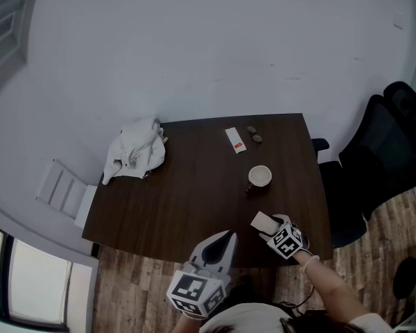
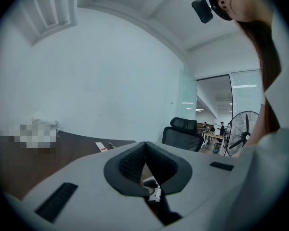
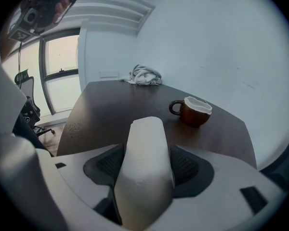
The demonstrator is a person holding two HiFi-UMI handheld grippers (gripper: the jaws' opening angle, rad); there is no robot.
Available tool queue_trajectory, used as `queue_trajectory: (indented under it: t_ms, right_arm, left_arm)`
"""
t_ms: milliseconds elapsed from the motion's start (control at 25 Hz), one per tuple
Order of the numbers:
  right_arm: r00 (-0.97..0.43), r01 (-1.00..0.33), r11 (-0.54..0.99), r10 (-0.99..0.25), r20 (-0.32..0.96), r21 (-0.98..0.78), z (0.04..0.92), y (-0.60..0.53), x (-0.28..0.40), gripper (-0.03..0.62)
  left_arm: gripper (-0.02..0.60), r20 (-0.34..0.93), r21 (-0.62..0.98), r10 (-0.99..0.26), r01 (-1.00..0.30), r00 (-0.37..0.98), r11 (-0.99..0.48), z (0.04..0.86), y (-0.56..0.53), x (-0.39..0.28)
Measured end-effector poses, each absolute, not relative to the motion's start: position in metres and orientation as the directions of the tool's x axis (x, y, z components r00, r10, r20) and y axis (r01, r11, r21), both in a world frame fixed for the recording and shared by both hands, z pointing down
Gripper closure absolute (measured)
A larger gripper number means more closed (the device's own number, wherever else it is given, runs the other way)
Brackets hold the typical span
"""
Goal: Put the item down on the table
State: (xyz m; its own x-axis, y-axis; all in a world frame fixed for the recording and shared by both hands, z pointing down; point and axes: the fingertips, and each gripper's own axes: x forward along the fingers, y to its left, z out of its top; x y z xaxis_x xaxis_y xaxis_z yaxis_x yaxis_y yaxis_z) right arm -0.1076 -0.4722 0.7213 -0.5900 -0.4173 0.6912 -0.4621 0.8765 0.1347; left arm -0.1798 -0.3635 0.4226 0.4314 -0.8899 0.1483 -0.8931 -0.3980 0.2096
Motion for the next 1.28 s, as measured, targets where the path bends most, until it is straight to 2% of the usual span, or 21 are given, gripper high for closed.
queue_trajectory:
  t_ms: [400,680,880,1280]
  right_arm:
    - [-0.553,-0.435,0.887,-0.397,0.733,0.153,0.73,-0.473,-0.11,0.289]
    - [-0.546,-0.462,0.881,-0.374,0.75,0.103,0.734,-0.474,-0.108,0.262]
    - [-0.568,-0.502,0.859,-0.416,0.71,0.101,0.721,-0.473,-0.109,0.257]
    - [-0.631,-0.594,0.8,-0.529,0.567,0.086,0.663,-0.466,-0.103,0.321]
  left_arm:
    - [0.563,0.142,0.215,-0.902,-0.902,0.408,-0.374,0.421,-0.356,-0.192]
    - [0.563,0.147,0.222,-0.901,-0.901,0.409,-0.372,0.422,-0.354,-0.191]
    - [0.563,0.147,0.221,-0.902,-0.902,0.406,-0.37,0.421,-0.354,-0.191]
    - [0.563,0.126,0.194,-0.902,-0.902,0.413,-0.386,0.412,-0.359,-0.181]
